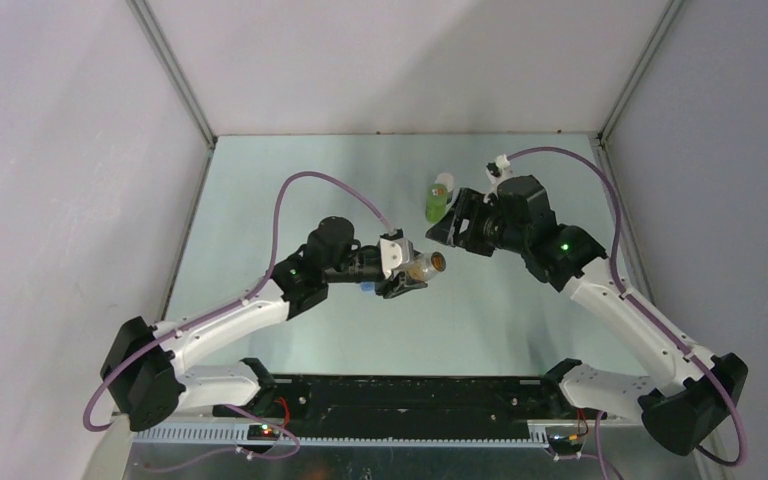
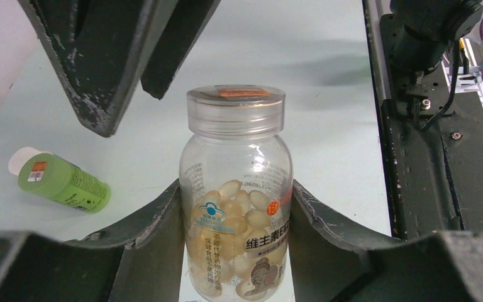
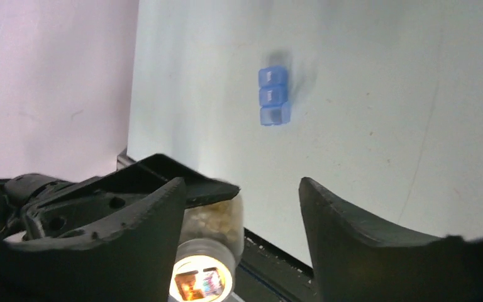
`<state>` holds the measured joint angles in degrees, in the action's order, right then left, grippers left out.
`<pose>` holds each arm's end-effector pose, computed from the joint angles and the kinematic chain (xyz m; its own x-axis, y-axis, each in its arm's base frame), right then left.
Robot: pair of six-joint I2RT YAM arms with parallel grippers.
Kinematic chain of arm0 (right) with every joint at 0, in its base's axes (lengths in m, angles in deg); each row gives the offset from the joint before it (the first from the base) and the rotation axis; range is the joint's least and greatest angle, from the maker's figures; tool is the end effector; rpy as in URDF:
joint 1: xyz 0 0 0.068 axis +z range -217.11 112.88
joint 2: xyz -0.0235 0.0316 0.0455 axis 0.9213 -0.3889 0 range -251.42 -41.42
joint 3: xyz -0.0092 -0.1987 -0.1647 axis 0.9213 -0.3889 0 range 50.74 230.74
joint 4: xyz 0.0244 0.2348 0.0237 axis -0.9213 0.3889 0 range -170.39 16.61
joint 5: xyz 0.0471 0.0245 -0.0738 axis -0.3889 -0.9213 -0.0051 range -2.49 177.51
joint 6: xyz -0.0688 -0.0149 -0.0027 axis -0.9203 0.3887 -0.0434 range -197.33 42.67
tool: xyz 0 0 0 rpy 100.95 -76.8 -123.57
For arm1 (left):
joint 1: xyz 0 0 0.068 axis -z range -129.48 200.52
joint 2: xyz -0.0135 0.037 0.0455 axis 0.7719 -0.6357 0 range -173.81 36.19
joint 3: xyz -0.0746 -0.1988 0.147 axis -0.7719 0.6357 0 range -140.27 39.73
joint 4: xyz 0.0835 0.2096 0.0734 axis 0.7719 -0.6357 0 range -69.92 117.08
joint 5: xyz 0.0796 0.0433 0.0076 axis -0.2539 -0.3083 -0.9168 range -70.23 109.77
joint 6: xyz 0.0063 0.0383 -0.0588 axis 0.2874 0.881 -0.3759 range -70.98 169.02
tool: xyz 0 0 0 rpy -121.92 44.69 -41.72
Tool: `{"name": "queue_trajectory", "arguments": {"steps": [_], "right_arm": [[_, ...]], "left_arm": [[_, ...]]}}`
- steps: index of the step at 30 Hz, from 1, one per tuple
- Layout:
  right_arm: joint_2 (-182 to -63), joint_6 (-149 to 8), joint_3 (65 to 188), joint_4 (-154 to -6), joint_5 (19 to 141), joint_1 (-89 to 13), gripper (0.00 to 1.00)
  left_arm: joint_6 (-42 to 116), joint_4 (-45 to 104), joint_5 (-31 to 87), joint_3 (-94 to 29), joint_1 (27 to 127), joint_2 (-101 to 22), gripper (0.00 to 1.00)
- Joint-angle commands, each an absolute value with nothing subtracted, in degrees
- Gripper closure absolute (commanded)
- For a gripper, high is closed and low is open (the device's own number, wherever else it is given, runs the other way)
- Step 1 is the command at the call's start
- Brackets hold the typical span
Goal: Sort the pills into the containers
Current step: Screw the lid of the pill bottle onto the pill bottle.
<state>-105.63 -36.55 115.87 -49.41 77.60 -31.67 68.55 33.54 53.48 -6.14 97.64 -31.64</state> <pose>0.1920 0.1490 0.3356 -0.7614 0.2477 -0.5991 -0.2581 0.7319 0.6306 0.1597 -0.2190 0.2852 0.1541 0.2428 -0.9578 0.9782 0.0988 0.1825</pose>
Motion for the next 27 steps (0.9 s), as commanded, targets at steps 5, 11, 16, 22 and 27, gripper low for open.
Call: {"name": "queue_trajectory", "arguments": {"steps": [5,11,16,22,27], "right_arm": [[-101.02,-42.11,115.84,-52.94,77.95,-33.45,0.18],[-97.44,-56.8,114.77,-53.59,66.09,-33.52,0.13],[-96.18,-65.96,114.2,-50.78,59.64,-33.47,0.11],[-97.18,-71.01,114.27,-47.22,57.89,-32.67,0.12],[-98.63,-71.52,114.25,-47.45,59.21,-30.97,0.2]], "left_arm": [[68.61,36.92,55.78,-7.82,97.84,-30.0,1.0],[68.55,36.59,55.94,-8.01,97.89,-29.92,1.0],[68.61,36.61,56.52,-8.21,97.82,-29.91,1.0],[68.56,36.38,57.3,-8.56,97.82,-29.85,1.0],[68.64,36.11,57.79,-8.76,97.78,-29.82,1.0]]}}
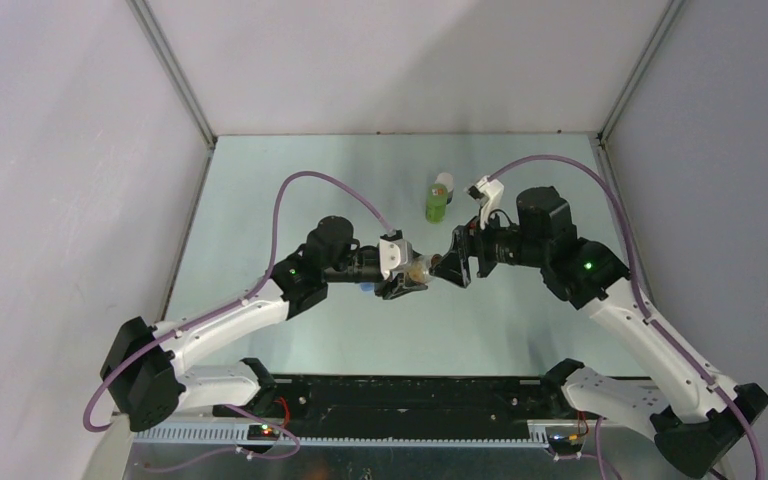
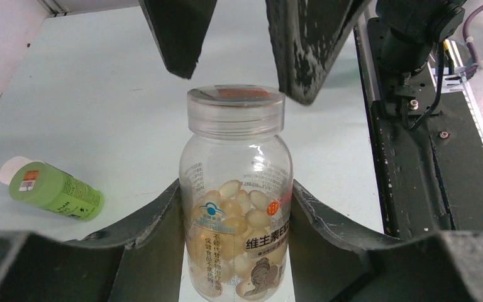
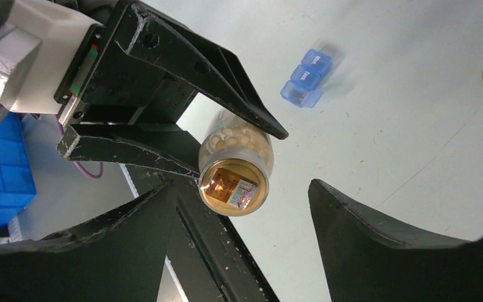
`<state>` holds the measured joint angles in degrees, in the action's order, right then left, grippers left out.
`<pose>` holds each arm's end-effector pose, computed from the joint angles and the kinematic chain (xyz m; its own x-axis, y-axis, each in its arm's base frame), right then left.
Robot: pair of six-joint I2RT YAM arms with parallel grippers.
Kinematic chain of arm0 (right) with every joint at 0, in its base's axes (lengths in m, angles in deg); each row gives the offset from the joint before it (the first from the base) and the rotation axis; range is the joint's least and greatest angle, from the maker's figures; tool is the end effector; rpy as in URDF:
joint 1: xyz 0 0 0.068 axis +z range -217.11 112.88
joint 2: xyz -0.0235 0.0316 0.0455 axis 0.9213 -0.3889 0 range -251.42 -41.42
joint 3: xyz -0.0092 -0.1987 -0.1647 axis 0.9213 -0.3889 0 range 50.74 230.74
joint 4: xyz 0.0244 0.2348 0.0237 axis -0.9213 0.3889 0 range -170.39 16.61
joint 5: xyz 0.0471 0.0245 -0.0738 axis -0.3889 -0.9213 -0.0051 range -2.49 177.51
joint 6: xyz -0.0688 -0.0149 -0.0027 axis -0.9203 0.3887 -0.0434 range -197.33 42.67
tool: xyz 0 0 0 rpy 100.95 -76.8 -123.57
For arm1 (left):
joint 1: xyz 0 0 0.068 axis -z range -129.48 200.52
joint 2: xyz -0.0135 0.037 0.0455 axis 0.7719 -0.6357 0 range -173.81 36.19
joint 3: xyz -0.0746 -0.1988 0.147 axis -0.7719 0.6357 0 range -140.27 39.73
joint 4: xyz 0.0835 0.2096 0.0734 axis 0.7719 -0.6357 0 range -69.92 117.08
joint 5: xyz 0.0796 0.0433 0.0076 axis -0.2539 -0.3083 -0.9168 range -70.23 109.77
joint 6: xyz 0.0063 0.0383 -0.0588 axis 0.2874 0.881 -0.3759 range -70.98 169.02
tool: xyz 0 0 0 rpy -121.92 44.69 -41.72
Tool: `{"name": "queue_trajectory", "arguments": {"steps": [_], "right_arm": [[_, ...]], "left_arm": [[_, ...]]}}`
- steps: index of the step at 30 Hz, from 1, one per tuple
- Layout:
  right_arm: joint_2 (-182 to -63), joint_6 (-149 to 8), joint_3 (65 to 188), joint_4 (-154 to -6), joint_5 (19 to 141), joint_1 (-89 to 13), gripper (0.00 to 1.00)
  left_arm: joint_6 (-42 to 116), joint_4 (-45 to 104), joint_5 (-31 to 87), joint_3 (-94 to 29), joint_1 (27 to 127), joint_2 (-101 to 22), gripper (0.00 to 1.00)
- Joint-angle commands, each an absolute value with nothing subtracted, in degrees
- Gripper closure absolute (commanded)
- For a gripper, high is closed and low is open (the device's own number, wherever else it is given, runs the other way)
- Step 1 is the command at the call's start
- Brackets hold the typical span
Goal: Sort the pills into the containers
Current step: Screw the lid of the pill bottle onto the pill bottle.
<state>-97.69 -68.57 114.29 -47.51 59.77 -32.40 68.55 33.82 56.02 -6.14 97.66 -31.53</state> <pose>0.1524 0.1384 0.3537 -0.4803 -0.1689 -0.8607 -0.7852 0.5201 0.3361 0.1570 -0.2193 0.2866 0.1604 0.2236 -0.9614 0.9823 0.0588 0.1776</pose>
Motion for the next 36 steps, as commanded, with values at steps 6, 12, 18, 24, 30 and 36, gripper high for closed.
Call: {"name": "queue_trajectory", "arguments": {"steps": [6,12,18,24,30,36], "right_arm": [[-100.28,-68.85,114.29,-49.14,61.78,-30.13,0.28],[-102.05,-62.23,114.22,-51.99,68.03,-29.87,0.48],[-103.24,-51.53,114.2,-55.05,77.02,-28.81,0.57],[-103.78,-37.9,114.24,-55.15,82.78,-28.71,0.44],[-101.47,-40.47,114.37,-57.1,78.6,-28.89,0.11],[-97.46,-53.29,114.37,-54.92,72.57,-31.08,0.07]], "left_arm": [[68.61,36.04,58.01,-8.85,97.79,-29.8,1.0],[68.21,37.1,57.97,-8.4,97.83,-29.61,1.0],[68.03,37.54,58.3,-8.09,97.83,-29.55,1.0],[68.07,37.37,57.63,-7.82,97.83,-29.37,1.0],[68.35,36.59,57.1,-7.81,97.86,-29.61,1.0],[68.38,36.39,57.11,-8.1,97.85,-29.64,1.0]]}}
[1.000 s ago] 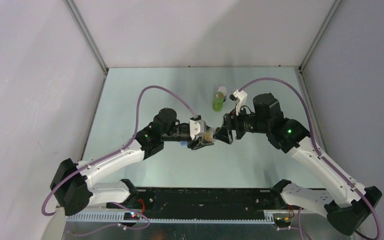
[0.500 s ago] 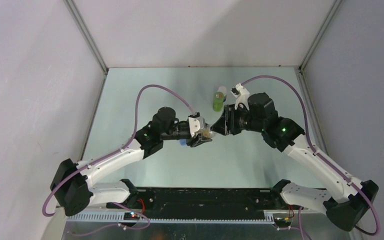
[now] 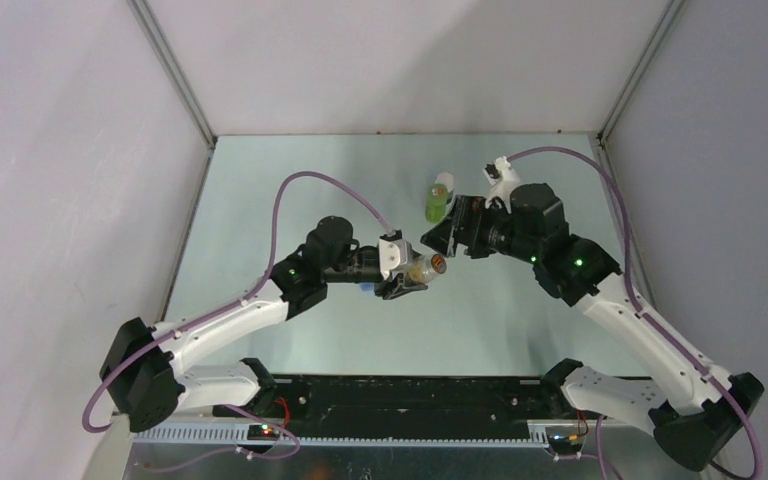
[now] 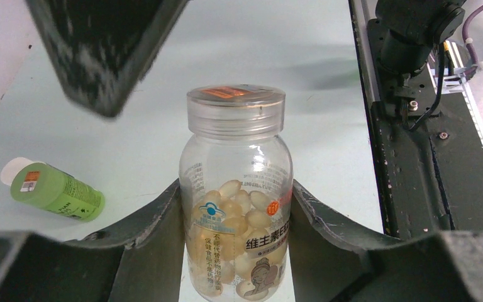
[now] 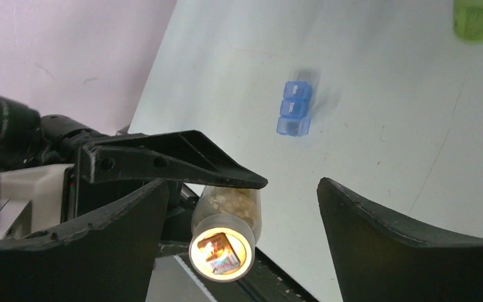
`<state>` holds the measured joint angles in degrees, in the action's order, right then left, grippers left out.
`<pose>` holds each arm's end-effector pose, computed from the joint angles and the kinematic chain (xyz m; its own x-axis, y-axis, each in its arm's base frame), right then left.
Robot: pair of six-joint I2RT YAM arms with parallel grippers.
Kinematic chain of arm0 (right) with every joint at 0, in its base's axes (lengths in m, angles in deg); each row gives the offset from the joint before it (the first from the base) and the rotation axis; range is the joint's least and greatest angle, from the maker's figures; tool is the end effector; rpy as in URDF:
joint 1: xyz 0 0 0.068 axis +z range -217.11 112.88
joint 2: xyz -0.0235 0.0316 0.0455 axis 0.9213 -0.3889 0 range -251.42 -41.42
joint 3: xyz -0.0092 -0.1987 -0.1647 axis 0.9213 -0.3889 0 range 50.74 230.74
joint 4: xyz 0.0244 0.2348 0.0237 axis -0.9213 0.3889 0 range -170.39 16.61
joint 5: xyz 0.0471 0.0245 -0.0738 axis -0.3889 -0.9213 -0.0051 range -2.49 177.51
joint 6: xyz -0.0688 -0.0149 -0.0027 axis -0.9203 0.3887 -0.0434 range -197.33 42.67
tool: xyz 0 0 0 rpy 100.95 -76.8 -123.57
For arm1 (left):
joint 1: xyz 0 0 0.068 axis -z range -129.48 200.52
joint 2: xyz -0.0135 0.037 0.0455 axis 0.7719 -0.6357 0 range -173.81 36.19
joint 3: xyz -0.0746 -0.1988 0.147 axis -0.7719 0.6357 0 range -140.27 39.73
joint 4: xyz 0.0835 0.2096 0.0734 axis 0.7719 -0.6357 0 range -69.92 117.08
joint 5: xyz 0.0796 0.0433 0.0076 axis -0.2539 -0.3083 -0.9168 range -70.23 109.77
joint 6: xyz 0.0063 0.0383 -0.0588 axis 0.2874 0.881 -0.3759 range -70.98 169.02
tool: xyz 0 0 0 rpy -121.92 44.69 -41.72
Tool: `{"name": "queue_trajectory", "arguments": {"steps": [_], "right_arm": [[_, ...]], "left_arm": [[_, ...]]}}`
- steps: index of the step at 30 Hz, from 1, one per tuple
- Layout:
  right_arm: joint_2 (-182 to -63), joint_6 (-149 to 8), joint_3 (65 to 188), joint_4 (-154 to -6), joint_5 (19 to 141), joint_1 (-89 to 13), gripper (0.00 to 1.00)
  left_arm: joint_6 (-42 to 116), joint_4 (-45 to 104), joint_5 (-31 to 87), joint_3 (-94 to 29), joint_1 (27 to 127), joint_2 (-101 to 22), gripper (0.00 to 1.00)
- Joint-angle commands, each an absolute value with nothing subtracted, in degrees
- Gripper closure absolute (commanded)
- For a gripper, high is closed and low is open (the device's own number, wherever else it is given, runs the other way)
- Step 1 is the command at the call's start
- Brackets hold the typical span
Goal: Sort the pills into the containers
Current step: Screw the lid of the pill bottle onto the pill bottle.
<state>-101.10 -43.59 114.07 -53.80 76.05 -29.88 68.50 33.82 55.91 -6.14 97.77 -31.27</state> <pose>0.1755 0.1479 0.3513 -0.6683 0.1757 -0.7228 -0.4421 0.6877 0.5759 0.1562 -0.2190 0.2877 0.1629 0.2206 -0.9617 0.9819 0.0595 0.1800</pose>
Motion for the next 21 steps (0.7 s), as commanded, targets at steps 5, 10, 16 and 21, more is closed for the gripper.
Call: {"name": "queue_trajectory", "arguments": {"steps": [5,10,16,21], "right_arm": [[-96.15,-65.11,114.38,-50.0,63.89,-31.19,0.08],[-97.5,-71.57,114.38,-47.12,59.98,-30.93,0.16],[-98.63,-70.77,114.38,-47.59,60.43,-30.69,0.18],[-100.17,-66.52,114.38,-49.44,62.52,-30.35,0.31]], "left_arm": [[68.31,36.46,57.64,-8.32,97.83,-29.64,1.0],[68.26,36.4,58.21,-8.42,97.85,-29.59,1.0],[68.02,36.07,58.71,-8.55,97.83,-29.55,1.0],[68.06,36.17,58.97,-8.6,97.89,-29.6,1.0]]}}
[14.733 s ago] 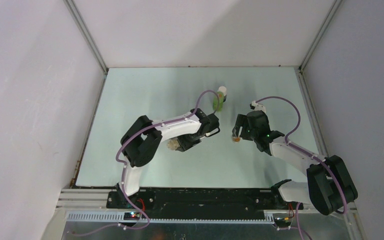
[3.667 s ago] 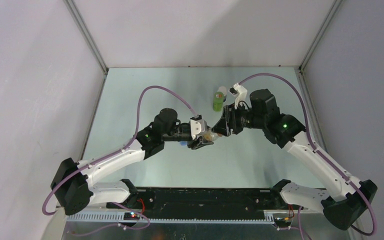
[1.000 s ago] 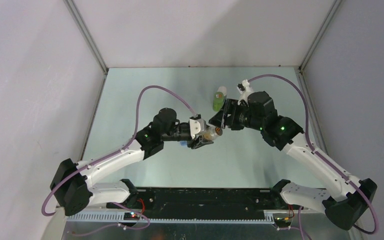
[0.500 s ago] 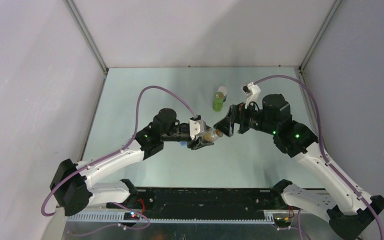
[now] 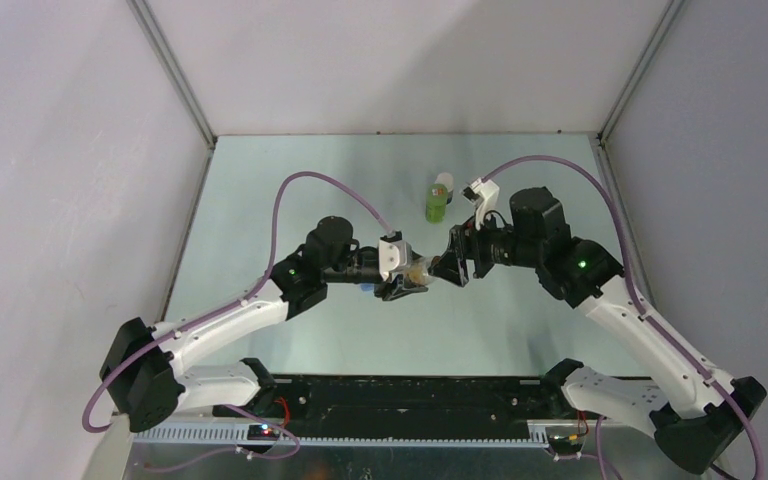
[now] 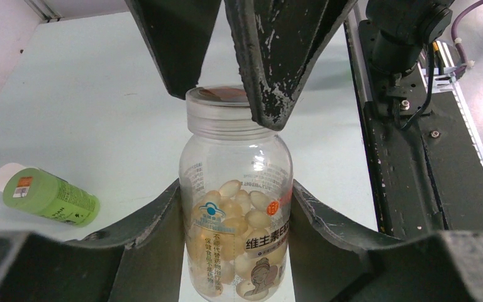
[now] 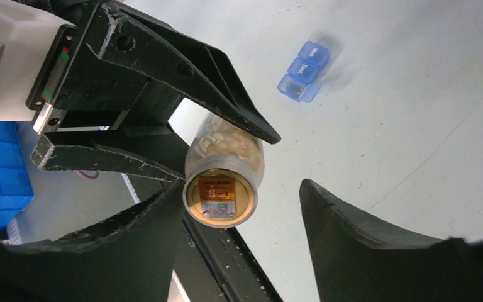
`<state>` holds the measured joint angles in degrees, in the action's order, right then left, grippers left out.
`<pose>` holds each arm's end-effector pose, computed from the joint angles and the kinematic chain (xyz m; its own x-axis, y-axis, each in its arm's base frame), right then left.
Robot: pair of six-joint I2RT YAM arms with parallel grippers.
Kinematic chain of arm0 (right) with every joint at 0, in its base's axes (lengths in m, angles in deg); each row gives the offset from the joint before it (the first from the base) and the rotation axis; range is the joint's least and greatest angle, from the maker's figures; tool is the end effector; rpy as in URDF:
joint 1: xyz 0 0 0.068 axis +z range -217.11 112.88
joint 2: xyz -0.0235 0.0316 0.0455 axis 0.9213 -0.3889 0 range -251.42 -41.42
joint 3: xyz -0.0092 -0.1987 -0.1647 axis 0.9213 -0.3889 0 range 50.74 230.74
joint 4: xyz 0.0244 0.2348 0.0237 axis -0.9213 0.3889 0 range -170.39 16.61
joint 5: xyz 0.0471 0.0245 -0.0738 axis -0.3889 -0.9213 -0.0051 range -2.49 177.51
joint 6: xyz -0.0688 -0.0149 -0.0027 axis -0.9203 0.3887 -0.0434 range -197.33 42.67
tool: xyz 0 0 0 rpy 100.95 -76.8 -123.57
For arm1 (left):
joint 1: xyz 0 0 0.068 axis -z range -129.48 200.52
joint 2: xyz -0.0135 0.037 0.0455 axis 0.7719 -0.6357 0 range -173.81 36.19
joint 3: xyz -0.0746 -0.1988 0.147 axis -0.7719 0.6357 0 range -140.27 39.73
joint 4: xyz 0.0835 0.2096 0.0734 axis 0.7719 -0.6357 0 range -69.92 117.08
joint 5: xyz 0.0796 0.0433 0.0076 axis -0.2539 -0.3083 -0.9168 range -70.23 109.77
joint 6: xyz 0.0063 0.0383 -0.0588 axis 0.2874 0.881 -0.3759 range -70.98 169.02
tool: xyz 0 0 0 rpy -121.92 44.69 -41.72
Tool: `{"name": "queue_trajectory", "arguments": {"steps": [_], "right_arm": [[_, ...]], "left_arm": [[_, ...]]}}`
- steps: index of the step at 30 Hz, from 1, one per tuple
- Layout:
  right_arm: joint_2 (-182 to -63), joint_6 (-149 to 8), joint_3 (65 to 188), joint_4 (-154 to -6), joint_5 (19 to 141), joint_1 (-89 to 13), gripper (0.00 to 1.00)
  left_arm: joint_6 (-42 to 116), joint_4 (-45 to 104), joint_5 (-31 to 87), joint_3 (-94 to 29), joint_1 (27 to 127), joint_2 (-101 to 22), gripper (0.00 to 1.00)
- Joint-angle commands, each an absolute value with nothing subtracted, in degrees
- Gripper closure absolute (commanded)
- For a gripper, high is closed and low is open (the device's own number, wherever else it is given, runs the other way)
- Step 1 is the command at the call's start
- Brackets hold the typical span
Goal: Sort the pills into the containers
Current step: Screw the lid of the pill bottle onto the pill bottle.
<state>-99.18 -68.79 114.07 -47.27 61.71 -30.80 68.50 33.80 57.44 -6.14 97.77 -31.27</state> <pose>0.1550 0.1452 0.3467 -0.4938 -0.1971 -0.8469 -0.7795 0.5320 0.3307 0.1547 -0.2192 0.2879 0.1634 0.2122 -0.9635 0.9840 0.0349 0.1746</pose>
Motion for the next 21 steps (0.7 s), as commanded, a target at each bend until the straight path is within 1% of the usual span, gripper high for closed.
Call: {"name": "queue_trajectory", "arguments": {"steps": [1,3,6,9,11,15,16,19,21], "right_arm": [[-100.51,-65.81,114.38,-49.98,63.82,-30.32,0.35],[-101.3,-63.59,114.34,-50.77,66.48,-30.11,0.4],[-102.42,-58.06,114.36,-51.81,72.03,-29.83,0.41],[-103.41,-52.33,114.38,-52.88,78.24,-30.05,0.36],[-103.99,-47.99,114.38,-53.42,79.93,-30.61,0.33],[-104.7,-42.23,114.33,-53.89,79.61,-32.51,0.3],[-104.44,-42.07,114.35,-53.86,79.08,-32.89,0.29],[-103.06,-44.19,114.31,-54.35,77.37,-33.86,0.19],[-100.77,-46.49,114.35,-54.7,76.09,-34.01,0.15]], "left_arm": [[68.02,36.2,59.08,-8.6,97.9,-29.69,1.0],[67.98,36.28,59.19,-8.59,97.88,-29.61,1.0],[68.02,36.31,59.29,-8.56,97.87,-29.62,1.0],[68.05,36.29,59.42,-8.54,97.87,-29.56,1.0],[68.06,36.37,59.3,-8.59,97.82,-29.71,1.0],[68.22,36.03,58.58,-8.53,97.87,-29.46,1.0],[68.34,35.95,58.48,-8.48,97.87,-29.35,1.0],[68.48,35.75,58.25,-8.44,97.81,-29.34,1.0],[68.46,35.77,58.23,-8.51,97.8,-29.51,1.0]]}}
